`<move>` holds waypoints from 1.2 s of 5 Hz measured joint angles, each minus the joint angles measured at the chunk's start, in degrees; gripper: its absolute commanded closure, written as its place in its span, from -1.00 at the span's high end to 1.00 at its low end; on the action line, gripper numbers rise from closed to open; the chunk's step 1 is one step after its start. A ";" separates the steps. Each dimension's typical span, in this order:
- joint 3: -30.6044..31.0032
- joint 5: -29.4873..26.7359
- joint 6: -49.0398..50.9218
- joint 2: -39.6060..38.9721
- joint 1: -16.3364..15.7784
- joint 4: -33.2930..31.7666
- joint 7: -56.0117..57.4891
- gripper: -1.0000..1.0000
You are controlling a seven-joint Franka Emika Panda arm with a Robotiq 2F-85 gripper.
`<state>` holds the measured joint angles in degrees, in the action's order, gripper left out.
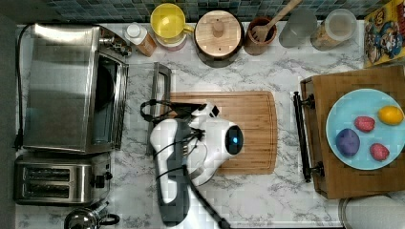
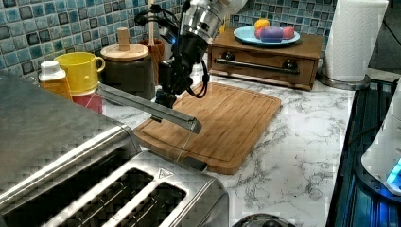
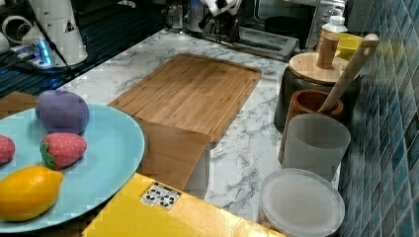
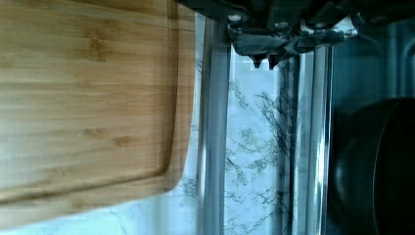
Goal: Close the oven.
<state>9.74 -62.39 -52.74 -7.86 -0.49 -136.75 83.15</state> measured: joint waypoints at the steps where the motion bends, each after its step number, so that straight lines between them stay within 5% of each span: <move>1: 1.63 9.74 -1.40 0.81 -0.93 1.79 -10.80 -1.00; 3: 4.94 40.85 -0.11 1.29 -2.49 6.94 -43.11 -1.00; 6: 8.72 62.45 11.36 -1.80 -6.91 19.36 -65.49 -1.00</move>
<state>18.46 0.06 -41.38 -9.67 -7.40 -117.39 17.65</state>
